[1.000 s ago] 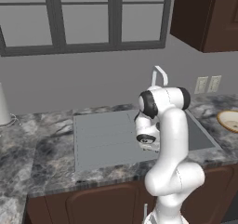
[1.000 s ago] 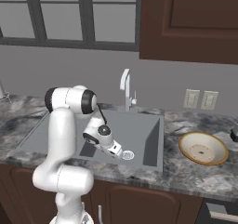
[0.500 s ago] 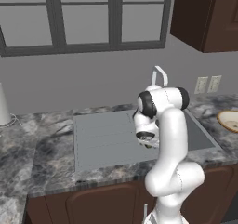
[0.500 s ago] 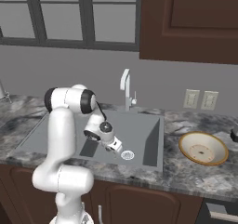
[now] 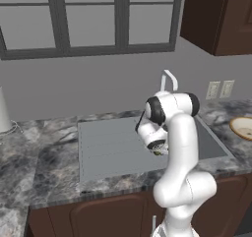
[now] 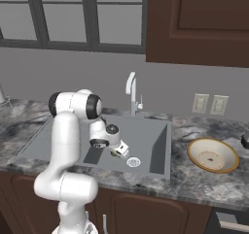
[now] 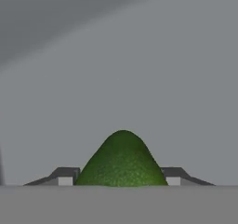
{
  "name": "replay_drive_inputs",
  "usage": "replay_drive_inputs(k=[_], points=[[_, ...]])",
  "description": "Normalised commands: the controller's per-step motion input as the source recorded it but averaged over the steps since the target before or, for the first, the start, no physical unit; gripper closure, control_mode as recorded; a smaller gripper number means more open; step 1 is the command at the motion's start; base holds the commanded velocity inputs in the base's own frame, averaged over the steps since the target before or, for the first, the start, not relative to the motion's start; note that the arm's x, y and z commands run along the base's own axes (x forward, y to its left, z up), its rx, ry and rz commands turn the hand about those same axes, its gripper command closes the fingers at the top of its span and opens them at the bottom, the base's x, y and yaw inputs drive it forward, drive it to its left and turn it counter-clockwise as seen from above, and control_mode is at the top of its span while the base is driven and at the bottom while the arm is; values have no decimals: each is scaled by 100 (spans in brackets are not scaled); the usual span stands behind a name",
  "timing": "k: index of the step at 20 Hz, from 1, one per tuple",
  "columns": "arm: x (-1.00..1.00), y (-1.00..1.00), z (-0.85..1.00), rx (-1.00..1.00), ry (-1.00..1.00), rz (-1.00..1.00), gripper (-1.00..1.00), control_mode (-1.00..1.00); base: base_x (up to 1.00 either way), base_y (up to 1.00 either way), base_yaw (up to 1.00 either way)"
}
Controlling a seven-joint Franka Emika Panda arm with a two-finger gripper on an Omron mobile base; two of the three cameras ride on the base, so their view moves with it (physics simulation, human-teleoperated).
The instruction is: Pick the avocado from the sink and place it in the bowl. Then pick the bowl and place it in the microwave. Then close the microwave door and press the start button.
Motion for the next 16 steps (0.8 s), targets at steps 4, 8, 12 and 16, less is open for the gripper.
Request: replay_drive_inputs(k=[4, 8, 12, 16], points=[[-4, -4, 12, 2, 0, 0, 100, -100, 0, 0, 0], [-18, 0, 97, -2, 0, 0, 100, -100, 0, 0, 0], [-32, 0, 100, -11, 0, 0, 100, -100, 0, 0, 0], [-35, 4, 100, -15, 0, 0, 100, -100, 0, 0, 0]])
